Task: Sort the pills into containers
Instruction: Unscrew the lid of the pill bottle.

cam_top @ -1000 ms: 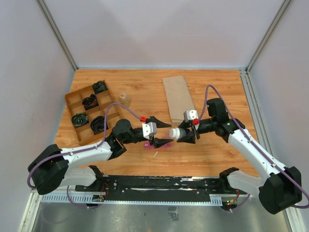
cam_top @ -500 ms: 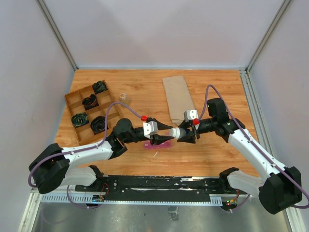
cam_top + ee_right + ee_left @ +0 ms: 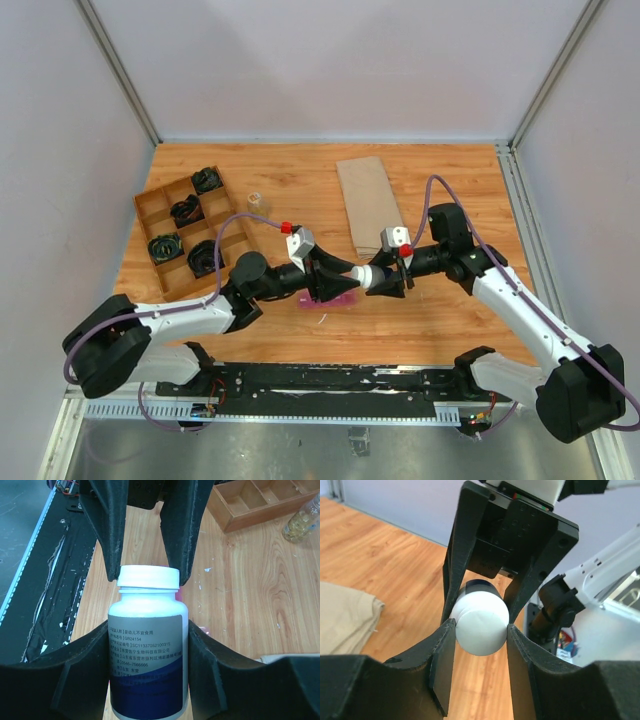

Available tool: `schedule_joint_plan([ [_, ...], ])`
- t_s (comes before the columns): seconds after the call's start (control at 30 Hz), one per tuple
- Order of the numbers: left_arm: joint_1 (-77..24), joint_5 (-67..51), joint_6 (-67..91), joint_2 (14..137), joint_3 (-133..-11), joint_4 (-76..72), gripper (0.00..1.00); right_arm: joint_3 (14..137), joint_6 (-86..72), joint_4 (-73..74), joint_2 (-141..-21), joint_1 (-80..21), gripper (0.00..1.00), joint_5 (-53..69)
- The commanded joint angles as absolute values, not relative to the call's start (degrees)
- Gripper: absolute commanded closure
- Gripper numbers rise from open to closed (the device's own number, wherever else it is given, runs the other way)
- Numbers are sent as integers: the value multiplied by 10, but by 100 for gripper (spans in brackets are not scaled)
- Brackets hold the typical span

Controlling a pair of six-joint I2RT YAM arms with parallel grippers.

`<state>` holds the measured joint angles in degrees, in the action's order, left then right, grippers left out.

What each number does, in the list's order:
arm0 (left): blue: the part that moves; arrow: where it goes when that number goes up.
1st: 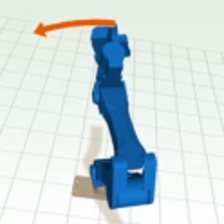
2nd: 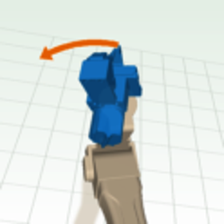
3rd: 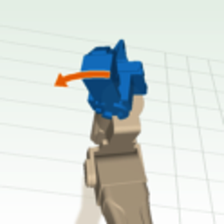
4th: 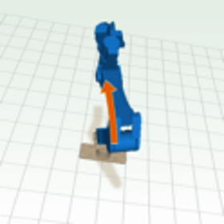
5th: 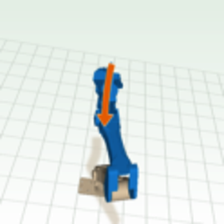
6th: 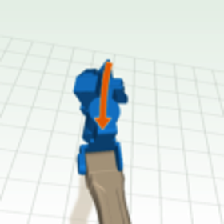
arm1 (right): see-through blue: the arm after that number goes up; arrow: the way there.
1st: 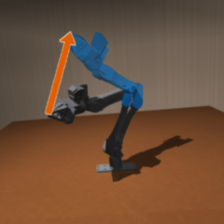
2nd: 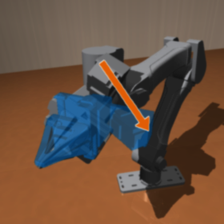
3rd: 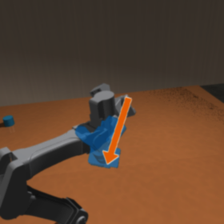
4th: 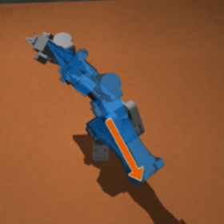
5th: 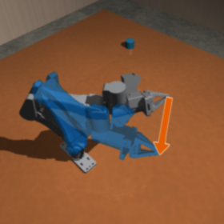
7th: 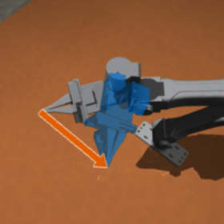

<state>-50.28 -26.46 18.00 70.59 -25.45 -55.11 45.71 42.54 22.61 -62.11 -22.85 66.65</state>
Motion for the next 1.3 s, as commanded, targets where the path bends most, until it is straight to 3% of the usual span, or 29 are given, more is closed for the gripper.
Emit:
schedule_joint_plan([
  [0.0, -520, -223, 330, 711, -251, -625, 100, 468, 422, 228, -626, -222, 100, 645],
  [0.27, -567, -18, 357, 669, -262, -482, 100, 469, 413, 223, -635, -222, 99, 634],
  [0.43, -578, 7, 371, 674, -276, -452, 96, 471, 411, 223, -642, -222, 99, 635],
  [0.9, -578, -6, 355, 669, -266, -460, 22, 470, 410, 224, -636, -222, 99, 639],
  [1.0, -578, -22, 334, 661, -244, -484, 11, 470, 410, 224, -634, -222, 99, 641],
  [1.27, -578, -47, 248, 628, -190, -491, 1, 469, 415, 228, -630, -222, 99, 645],
])
